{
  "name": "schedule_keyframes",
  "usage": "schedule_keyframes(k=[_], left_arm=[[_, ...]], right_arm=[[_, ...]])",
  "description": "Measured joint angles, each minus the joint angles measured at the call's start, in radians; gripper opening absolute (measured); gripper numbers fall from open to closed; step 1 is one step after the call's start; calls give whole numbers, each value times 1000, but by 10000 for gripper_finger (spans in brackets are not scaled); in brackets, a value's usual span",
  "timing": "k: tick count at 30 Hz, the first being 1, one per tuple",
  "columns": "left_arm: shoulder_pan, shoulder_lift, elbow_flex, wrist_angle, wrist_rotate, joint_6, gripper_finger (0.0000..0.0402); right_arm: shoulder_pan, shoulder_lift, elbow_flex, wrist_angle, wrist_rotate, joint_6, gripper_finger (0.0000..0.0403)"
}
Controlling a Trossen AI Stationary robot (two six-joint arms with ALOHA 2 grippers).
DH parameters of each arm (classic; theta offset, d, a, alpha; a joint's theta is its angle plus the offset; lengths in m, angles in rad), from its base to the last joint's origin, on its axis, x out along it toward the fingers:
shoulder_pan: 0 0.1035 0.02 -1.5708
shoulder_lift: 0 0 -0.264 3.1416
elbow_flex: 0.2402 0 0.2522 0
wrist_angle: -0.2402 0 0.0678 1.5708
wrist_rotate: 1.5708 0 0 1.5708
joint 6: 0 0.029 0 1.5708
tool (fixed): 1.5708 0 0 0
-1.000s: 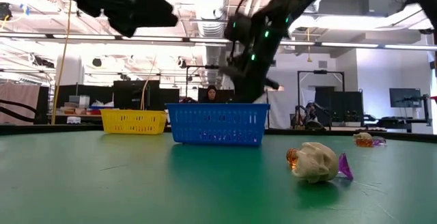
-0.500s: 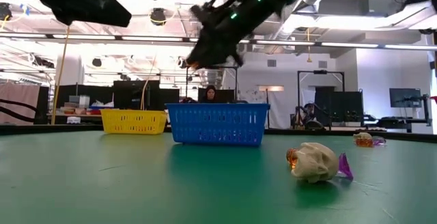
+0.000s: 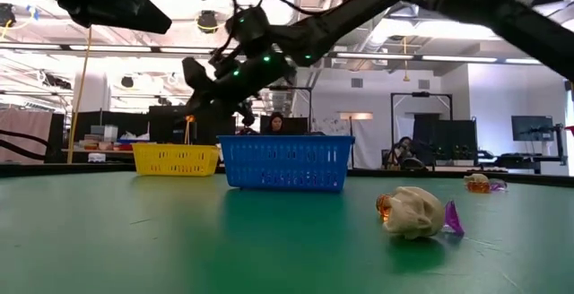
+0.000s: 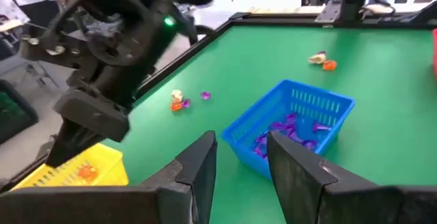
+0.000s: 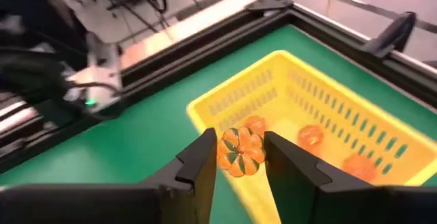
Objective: Sort Halloween decoration
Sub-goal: Put the pumpkin toy into the yellow bin, then put the skull toy into the red bin
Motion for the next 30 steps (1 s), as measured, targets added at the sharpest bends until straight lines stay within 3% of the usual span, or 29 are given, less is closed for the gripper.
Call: schedule_keyframes(k=[6, 13, 24, 27, 30], left_arm=[[-1, -2, 0, -56, 4, -23, 121], [-1, -3, 0, -92, 24, -63, 121], [-1, -3, 0, -93, 130, -126, 121], [-1, -3, 0, -100, 234, -205, 121], [0, -3, 2, -111, 409, -289, 121]], right_arm=[[-30, 80, 201, -255, -80, 0, 202], [-48, 21, 213, -363, -153, -44, 238], [4, -346, 213, -1029, -152, -293, 239], [54, -465, 213, -1169, -153, -332, 239], [119, -582, 170, -1259, -150, -368, 239]])
